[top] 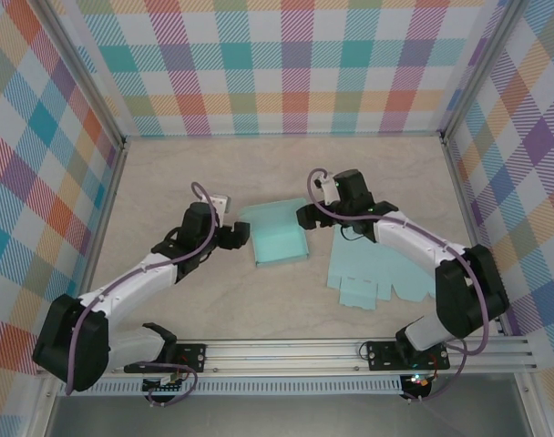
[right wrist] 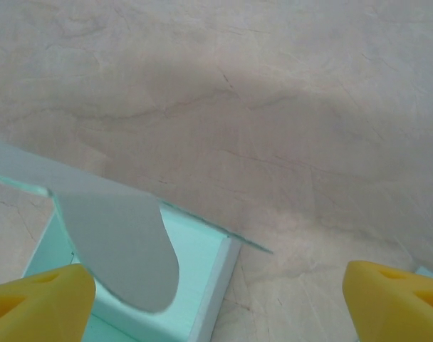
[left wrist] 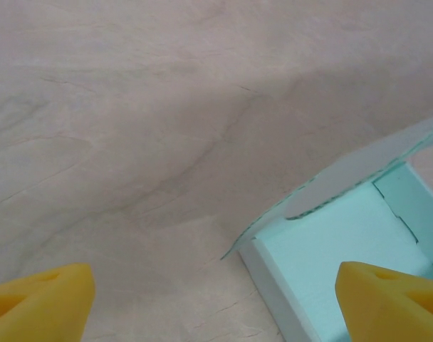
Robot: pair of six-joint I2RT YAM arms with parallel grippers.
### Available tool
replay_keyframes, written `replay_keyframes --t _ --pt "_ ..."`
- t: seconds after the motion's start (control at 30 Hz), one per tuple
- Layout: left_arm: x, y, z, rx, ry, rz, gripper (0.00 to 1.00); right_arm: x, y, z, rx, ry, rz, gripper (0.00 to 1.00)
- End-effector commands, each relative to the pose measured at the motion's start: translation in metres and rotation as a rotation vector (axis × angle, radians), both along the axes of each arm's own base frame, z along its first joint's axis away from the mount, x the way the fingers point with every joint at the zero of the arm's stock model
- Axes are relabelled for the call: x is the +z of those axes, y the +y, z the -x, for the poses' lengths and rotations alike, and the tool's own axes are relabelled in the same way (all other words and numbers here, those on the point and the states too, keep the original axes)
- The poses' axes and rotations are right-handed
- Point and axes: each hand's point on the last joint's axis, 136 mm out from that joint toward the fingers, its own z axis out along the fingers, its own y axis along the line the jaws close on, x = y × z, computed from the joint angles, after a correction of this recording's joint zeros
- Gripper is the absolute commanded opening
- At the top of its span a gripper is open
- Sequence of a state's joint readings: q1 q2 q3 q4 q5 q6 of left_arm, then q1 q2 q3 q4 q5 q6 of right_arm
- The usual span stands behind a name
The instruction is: Fold the paper box
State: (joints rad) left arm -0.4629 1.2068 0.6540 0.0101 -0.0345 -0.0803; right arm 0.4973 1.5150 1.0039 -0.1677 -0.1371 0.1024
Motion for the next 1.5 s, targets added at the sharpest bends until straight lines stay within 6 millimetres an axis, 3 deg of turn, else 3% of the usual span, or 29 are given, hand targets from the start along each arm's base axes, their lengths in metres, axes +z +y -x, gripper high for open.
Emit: replay_keyframes --t 0.0,0.3,0.43,0.57,0.87,1.1,1.3,1.47 --pt "0.027 -0.014 -0.016 -0.100 -0.103 0.004 0.87 0.004 0.014 0.000 0.119 -0.027 -0.004 0.88" --pt "0.011 -0.018 -0.036 -0.101 -0.058 -0.043 0.78 -0.009 0.020 -0.012 0.135 -0.004 0.025 0.81" --pt "0.008 -0.023 -0.038 -0.116 -0.045 -0.037 0.68 -0.006 0.022 -0.012 0.134 0.000 0.009 0.76" --pt "0.007 -0.023 -0.040 -0.110 -0.035 -0.038 0.56 -0.005 0.022 -0.011 0.123 0.008 0.002 0.61" --pt "-0.001 -0.027 -0.037 -0.106 -0.005 -0.027 0.32 -0.007 0.024 -0.006 0.109 0.015 0.015 0.49" --pt "0.002 -0.033 -0.036 -0.097 -0.017 -0.010 0.20 -0.013 0.026 -0.008 0.066 0.009 0.065 0.35" --pt "0.009 -0.038 -0.034 -0.057 -0.038 -0.007 0.04 -0.013 0.028 -0.012 0.007 -0.011 0.108 0.25" --pt "0.020 -0.037 -0.032 0.033 -0.071 0.020 0.01 -0.009 0.028 -0.016 -0.071 -0.031 0.120 0.18"
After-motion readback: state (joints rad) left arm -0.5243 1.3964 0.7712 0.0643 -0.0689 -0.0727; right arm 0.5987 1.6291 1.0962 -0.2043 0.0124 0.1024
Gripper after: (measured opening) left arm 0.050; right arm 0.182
